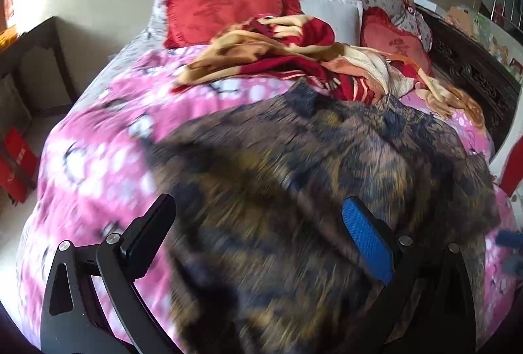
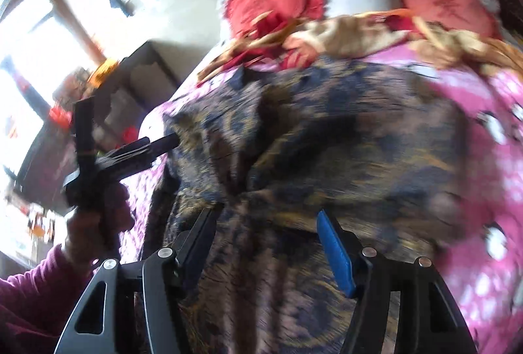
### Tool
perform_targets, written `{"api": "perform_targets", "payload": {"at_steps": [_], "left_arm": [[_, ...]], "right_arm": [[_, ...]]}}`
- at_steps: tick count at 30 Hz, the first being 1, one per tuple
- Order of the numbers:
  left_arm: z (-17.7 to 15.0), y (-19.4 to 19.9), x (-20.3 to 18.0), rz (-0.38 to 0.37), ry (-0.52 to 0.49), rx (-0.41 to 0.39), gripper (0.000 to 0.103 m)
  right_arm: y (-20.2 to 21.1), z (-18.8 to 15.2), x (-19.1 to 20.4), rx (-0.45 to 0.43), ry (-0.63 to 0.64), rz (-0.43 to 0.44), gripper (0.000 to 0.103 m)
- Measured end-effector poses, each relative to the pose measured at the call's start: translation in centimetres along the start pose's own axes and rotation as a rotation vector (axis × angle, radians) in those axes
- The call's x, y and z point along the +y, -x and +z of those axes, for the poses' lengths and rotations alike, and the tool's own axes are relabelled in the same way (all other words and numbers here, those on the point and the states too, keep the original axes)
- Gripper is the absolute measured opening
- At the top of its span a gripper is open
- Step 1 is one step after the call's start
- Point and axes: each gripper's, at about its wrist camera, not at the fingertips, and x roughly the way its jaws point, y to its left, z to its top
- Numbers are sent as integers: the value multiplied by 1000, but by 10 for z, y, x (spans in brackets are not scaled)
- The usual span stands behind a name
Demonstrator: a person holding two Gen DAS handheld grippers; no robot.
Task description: Fold small clothes
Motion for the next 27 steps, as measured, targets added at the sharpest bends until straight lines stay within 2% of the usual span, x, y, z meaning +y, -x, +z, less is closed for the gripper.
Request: {"api": "perform_targets", "payload": {"at_steps": [2,3,4,5,7,8,10,14,17,20,24,27], "left_arm": [[10,-18,-13,32,-51,27,101],[12,-27,-18,39,-73,44,90],[15,-36,-24,43,-96,67,71],[15,-42,-27,37,-107,86,62],[17,-44,-30,-6,-102,98,29],[19,-38,-30,-10,-97,92,18],[25,-16,-23,-26,-69,48,7],[25,42,20,-52,45,-77,6],[2,46,44,-27,102,-28,5],[-29,37,44,-8,90,23,5],[-57,31,32,25,53,52,5],[-64,23,35,46,51,63,6]], "right_arm": [[16,-5,-22,-11,-42,-6,62],[22,-7,-28,-14,-57,-10,62],[26,-11,-34,-20,-74,-20,62],[30,-15,-40,-27,-90,-29,62],[43,-18,-54,-36,-121,-38,62],[47,-19,-58,-43,-132,-44,62],[55,-16,-66,-73,-156,-58,62],[73,-7,-80,-136,-185,-96,63],[71,-1,-90,-147,-203,-151,69],[56,10,-108,-138,-244,-192,69],[36,34,-139,-154,-364,-202,78],[8,53,-164,-101,-432,-167,79]]}}
